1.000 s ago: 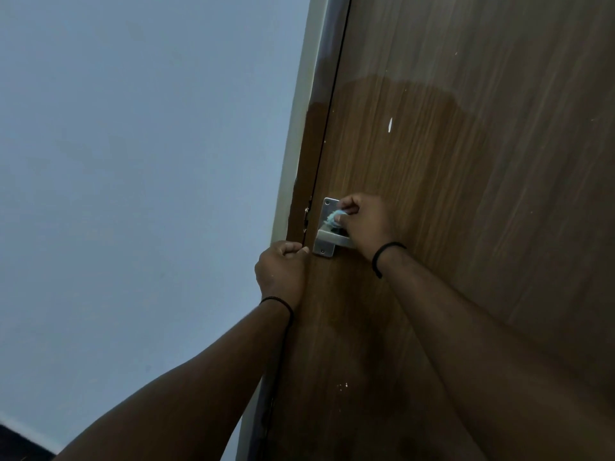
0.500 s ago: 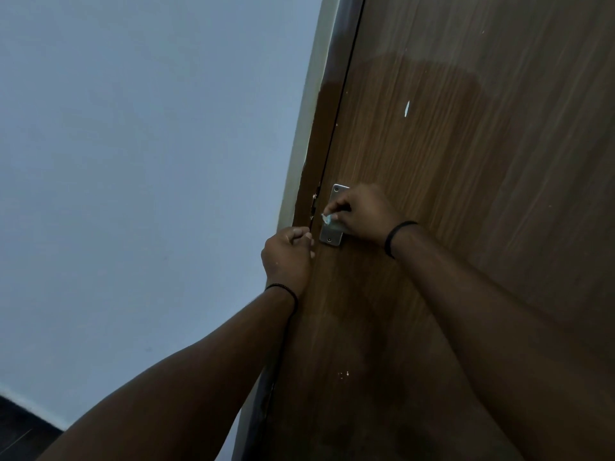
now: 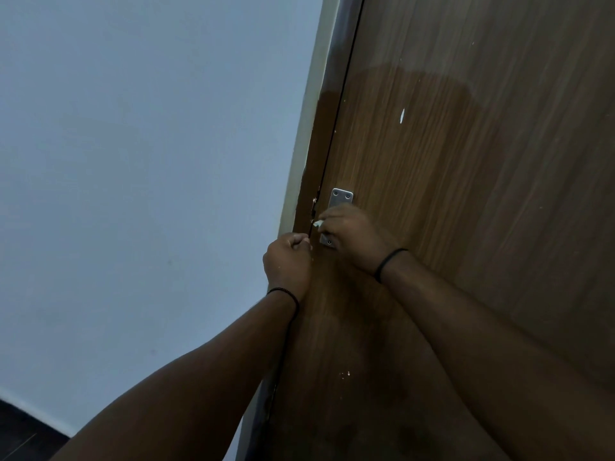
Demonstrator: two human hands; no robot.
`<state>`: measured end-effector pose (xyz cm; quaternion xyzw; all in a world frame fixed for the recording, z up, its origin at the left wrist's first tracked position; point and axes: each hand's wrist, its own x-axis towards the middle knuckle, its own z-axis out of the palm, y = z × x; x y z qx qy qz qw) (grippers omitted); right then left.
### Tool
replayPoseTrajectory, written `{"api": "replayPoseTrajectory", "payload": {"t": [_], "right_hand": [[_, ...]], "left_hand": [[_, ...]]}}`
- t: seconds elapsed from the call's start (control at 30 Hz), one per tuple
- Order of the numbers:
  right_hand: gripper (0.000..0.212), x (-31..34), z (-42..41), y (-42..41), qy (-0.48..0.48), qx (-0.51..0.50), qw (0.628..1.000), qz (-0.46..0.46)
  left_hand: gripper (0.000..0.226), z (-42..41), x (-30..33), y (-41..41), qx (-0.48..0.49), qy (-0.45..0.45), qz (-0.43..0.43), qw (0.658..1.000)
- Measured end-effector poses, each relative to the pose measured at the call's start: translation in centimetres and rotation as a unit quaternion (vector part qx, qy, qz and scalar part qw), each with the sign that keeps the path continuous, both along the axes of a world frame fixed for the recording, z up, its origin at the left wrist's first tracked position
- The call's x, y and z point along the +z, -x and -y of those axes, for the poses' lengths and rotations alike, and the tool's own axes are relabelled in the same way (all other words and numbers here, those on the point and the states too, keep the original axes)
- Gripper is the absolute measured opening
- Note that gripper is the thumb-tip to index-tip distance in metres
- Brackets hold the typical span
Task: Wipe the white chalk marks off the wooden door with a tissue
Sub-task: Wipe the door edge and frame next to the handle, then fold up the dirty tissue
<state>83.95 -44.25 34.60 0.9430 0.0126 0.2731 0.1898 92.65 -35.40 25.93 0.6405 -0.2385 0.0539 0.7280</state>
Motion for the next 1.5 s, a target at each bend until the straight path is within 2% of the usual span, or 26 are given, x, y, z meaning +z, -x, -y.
{"api": "replayPoseTrajectory", "payload": {"t": [0.13, 0.33, 0.43, 0.53, 0.63, 0.7, 0.8, 0.9, 1.0, 1.07, 1.17, 1.27, 1.33, 1.5], "right_hand": [[0.022, -0.2, 1.1, 0.9, 0.044, -0.016, 0.999, -0.016], [0.019, -0.2, 3.8, 8.3, 0.083, -0.036, 0.996, 0.004], [0.015, -0.4, 4.3, 11.5, 0.026, -0.128, 0.991, -0.006], [0.007, -1.3, 3.4, 13.3, -0.125, -0.116, 0.981, 0.09], [0.03, -2.6, 0.6, 13.5, -0.317, -0.089, 0.931, 0.158], [0.024, -3.7, -1.2, 12.8, -0.38, -0.096, 0.905, 0.164], [0.009, -4.9, -3.1, 11.4, -0.457, -0.055, 0.861, 0.218], [0.012, -5.6, -3.6, 10.1, -0.581, 0.01, 0.771, 0.261], [0.015, -5.9, -2.8, 8.6, -0.669, 0.073, 0.672, 0.31], [0.008, -5.8, -1.8, 7.6, -0.68, 0.093, 0.644, 0.339], [0.008, -4.5, 0.7, 7.0, -0.67, 0.109, 0.635, 0.37], [0.009, -1.5, 3.1, 7.4, -0.639, 0.104, 0.672, 0.359], [0.014, 1.5, 4.4, 7.9, -0.633, 0.123, 0.685, 0.34], [0.027, 9.1, 6.8, 11.1, -0.637, 0.116, 0.721, 0.248]], "left_hand": [[0.017, -0.1, 0.2, -0.5, 0.004, -0.003, -0.007, 1.0], [0.022, -0.9, -0.1, 1.1, 0.0, -0.019, -0.007, 1.0], [0.019, -2.1, 0.3, 2.8, -0.009, -0.019, 0.005, 1.0], [0.019, -3.5, 1.2, 4.7, -0.051, -0.018, 0.057, 0.997], [0.027, -4.7, 2.0, 6.9, -0.144, -0.028, 0.093, 0.985], [0.032, -5.3, 2.3, 8.1, -0.182, -0.044, 0.104, 0.977], [0.037, -5.7, 2.2, 8.8, -0.214, -0.059, 0.114, 0.968], [0.039, -5.0, 1.6, 8.4, -0.242, -0.06, 0.12, 0.961], [0.036, -2.9, 0.4, 7.8, -0.262, -0.009, 0.12, 0.958], [0.031, -0.9, 0.2, 7.6, -0.263, 0.042, 0.117, 0.957], [0.021, 2.5, 1.6, 7.3, -0.24, 0.081, 0.122, 0.96], [0.019, 4.8, 5.1, 6.8, -0.224, 0.075, 0.135, 0.962], [0.014, 5.8, 8.3, 7.1, -0.227, 0.051, 0.144, 0.962], [0.007, 7.1, 16.8, 9.0, -0.276, 0.004, 0.061, 0.959]]}}
